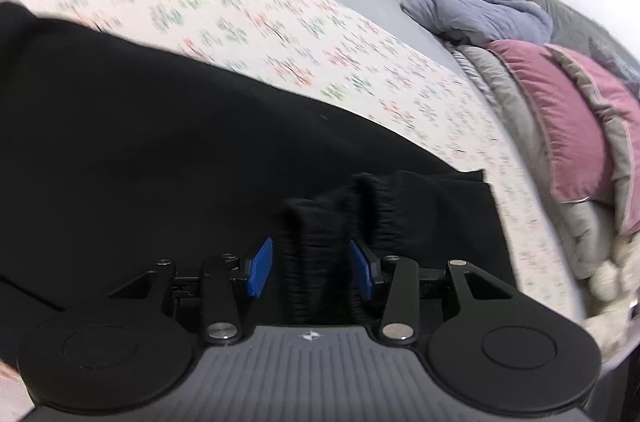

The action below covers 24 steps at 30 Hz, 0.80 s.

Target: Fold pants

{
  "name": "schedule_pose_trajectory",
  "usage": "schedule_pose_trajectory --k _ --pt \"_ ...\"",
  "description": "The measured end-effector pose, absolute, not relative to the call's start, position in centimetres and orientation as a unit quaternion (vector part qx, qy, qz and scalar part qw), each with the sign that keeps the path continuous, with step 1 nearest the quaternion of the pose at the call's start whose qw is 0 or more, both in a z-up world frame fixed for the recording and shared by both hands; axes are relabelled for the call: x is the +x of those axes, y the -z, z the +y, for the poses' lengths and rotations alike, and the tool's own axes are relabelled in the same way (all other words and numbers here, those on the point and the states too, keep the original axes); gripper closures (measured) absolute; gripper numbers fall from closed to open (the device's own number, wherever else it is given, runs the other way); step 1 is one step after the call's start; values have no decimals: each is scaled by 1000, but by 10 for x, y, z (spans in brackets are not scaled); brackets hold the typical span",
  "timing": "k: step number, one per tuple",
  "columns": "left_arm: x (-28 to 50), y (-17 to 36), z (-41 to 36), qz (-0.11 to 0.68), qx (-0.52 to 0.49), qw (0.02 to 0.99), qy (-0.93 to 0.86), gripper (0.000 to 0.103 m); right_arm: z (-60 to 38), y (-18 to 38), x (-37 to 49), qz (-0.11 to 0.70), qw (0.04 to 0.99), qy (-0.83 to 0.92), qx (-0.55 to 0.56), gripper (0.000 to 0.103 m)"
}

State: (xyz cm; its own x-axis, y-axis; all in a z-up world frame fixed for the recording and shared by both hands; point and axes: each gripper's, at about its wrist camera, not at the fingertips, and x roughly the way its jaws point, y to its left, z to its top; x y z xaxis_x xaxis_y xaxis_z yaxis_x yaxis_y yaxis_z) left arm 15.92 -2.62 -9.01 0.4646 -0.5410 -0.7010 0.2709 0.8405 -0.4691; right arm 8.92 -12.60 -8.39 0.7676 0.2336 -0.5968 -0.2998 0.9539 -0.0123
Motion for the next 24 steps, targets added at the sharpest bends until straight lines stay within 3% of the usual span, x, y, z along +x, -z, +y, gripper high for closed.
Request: schedule_pose_trajectory --k 4,6,24 --pt "161 93 -35 467 -180 831 245 24 -122 82 73 291 945 -137 -58 96" --pt "162 93 -35 472 -197 823 247 20 -118 84 68 288 945 -135 -71 97" --pt "162 97 -39 466 -244 814 245 8 -114 88 67 299 942 -141 -66 95"
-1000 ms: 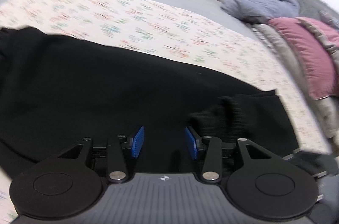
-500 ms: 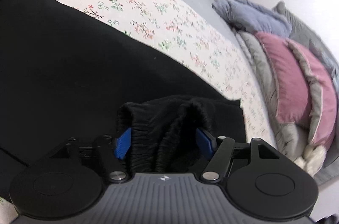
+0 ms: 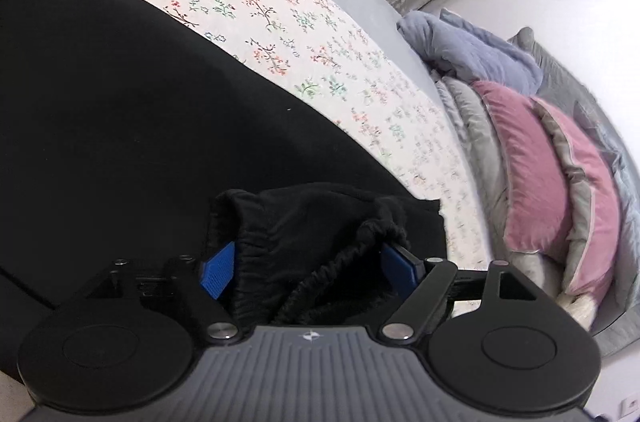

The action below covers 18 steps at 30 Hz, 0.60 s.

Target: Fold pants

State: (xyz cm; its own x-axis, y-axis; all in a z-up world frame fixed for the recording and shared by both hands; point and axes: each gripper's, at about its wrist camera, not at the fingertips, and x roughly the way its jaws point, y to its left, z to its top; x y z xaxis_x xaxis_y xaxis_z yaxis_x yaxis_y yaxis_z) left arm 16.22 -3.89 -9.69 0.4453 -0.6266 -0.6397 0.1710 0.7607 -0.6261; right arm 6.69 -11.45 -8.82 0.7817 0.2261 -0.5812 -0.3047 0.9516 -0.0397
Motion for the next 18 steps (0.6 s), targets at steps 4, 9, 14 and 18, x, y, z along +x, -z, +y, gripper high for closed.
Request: schedule_pose_trajectory --k 4,9,14,18 --pt "156 93 -49 465 -209 821 257 6 -111 88 70 300 941 -140 -69 92" --pt "158 97 -50 467 -199 819 268 4 -108 94 73 299 941 -139 -73 91" --pt "158 95 -52 469 -182 823 263 4 -118 92 75 307 939 -150 -37 83" --pt "153 90 -55 468 -146 839 236 4 -122 89 74 308 939 -153 -30 83"
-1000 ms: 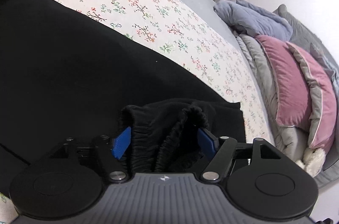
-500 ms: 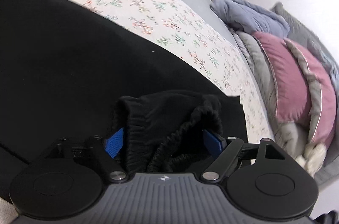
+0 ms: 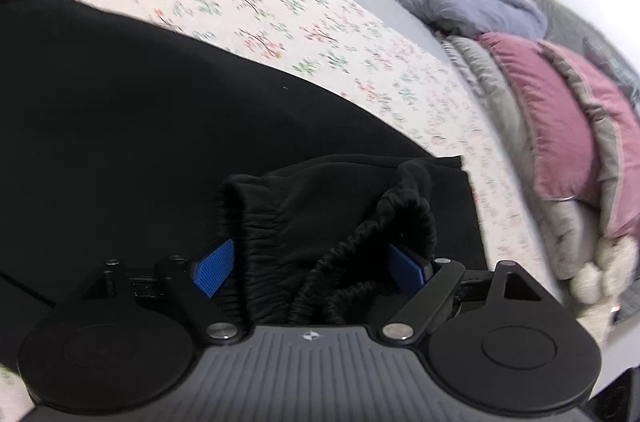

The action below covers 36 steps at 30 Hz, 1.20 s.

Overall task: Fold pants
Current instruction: 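Hold the cuffs together with both grippers above the folded pants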

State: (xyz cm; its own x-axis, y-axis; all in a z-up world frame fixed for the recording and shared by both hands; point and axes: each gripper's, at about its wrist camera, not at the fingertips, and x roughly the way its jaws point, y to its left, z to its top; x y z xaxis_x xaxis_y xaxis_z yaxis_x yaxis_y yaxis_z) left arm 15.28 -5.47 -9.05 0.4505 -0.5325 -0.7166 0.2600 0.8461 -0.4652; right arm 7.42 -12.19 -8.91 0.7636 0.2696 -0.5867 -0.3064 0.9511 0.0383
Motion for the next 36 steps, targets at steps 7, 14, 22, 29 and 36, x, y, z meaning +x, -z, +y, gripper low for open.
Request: schedule_pose_trajectory --k 7,14,22,29,36 --pt "155 90 -39 470 -184 832 230 4 -122 89 76 301 939 -162 -45 81" --pt "156 92 -33 475 -201 825 233 4 -122 93 72 284 937 -192 -61 56" --pt "156 87 -34 466 -195 833 226 4 -105 106 88 276 945 -151 -91 65" --pt "160 87 -16 471 -270 802 249 4 -117 87 81 233 965 -112 -48 86" --pt "160 89 -27 479 -272 791 267 0 -104 88 75 209 969 -93 -95 86"
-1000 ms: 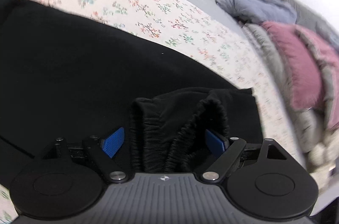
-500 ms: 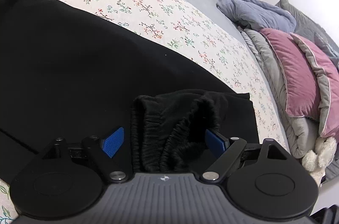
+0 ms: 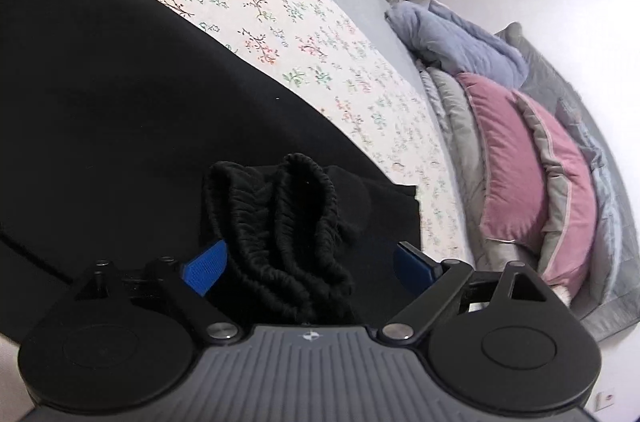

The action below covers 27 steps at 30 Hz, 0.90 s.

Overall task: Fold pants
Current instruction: 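Hold the cuffs together with both grippers above the folded pants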

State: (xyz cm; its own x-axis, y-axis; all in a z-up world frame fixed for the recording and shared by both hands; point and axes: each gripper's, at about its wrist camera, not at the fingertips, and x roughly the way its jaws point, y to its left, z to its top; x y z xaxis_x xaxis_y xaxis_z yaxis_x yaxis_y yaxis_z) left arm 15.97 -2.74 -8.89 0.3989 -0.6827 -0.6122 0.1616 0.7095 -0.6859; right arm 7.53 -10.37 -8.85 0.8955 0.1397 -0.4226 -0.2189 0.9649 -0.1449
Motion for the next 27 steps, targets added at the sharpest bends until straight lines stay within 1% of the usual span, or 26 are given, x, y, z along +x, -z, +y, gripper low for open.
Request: schedule_pose_trajectory --k 3,5,6,10,14,17,18,20,22,23,25,27 --pt "162 91 -36 477 -256 797 266 0 -97 90 69 200 968 -93 -123 86" --pt "160 92 -39 482 -227 803 267 0 -96 90 67 193 969 -87 -127 86" --pt "159 91 -40 485 -219 804 265 1 -95 90 67 189 970 -84 -129 86" --pt "155 85 -23 486 -234 800 263 1 -97 90 64 172 973 -65 -136 87" --pt "156 93 -26 490 -256 785 280 0 -93 92 66 171 973 -68 -141 87" --pt "157 95 -35 485 -237 797 273 0 -88 103 67 182 969 -74 -146 87" --pt "159 96 -36 484 -235 799 268 2 -88 103 64 185 969 -76 -147 87" --pt "163 102 -36 491 -237 796 262 7 -89 99 59 187 968 -78 -150 87" --pt "166 106 -38 494 -236 795 263 19 -91 98 55 189 967 -80 -151 87" --pt "165 105 -38 490 -230 798 263 23 -91 98 54 192 966 -82 -152 87" --pt "165 103 -40 483 -216 807 261 40 -91 99 54 197 964 -86 -155 87" --pt "165 103 -41 481 -204 812 262 50 -91 99 55 201 962 -90 -161 87"
